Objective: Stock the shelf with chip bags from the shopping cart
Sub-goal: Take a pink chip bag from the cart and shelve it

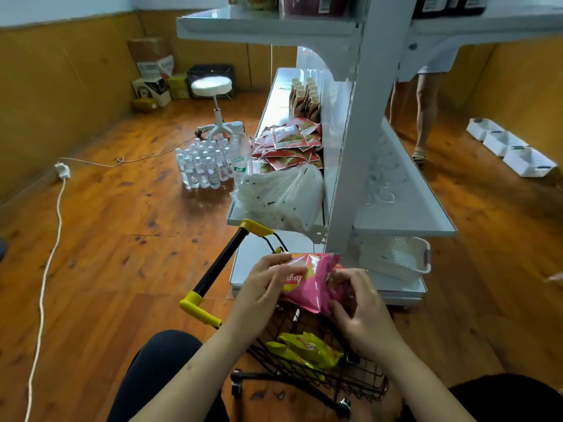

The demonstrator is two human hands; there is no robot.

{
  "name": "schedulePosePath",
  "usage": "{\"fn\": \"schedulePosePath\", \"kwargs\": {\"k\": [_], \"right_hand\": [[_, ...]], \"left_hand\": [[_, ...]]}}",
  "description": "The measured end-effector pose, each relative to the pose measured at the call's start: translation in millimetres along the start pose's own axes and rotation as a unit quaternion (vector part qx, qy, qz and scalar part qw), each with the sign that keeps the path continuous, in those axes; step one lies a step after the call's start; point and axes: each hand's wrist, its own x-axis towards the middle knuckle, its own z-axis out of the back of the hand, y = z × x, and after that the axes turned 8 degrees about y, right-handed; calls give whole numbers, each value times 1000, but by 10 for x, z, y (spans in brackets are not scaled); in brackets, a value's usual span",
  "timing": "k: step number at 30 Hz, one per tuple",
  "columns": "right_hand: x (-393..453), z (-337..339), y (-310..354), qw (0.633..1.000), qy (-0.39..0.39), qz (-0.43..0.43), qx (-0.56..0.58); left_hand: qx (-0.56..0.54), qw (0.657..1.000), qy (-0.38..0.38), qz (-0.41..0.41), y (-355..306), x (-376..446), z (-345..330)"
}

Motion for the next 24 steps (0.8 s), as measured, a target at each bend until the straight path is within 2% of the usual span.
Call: {"fn": "schedulePosePath", "kwargs": {"k": [3,4,6,9,11,14,16,18,19,22,24], "right_hand": [[-8,1,12,999,3,33,-23],[-7,10,19,999,6,35,-23],[-9,32,36,999,12,39,-24],[-29,58,110,997,34,53,-36],[-36,92,198,996,32,67,-52],[-76,164,337,998,-7,68,-9],[-154,263,513,995,-21,3,102],[-251,353,701,971,-18,-84,223],[-292,394,768,963,-11,-118,243],[-418,531,919,968,5,-165,191],[-540,660,999,966,-33,-176,187]], "left_hand": [[-5,997,-49,64,-17,90,68],[-11,993,-36,111,6,114,105],[-104,968,26,227,6,152,171],[-270,908,121,296,-85,143,228],[-293,905,150,270,-172,102,220],[-307,920,130,209,-286,42,206],[-299,930,101,187,-438,-20,200],[-267,945,84,167,-641,-117,151],[-242,954,82,157,-763,-177,95],[-136,981,81,111,-1085,-361,-158],[-101,988,87,76,-1253,-451,-360]]}}
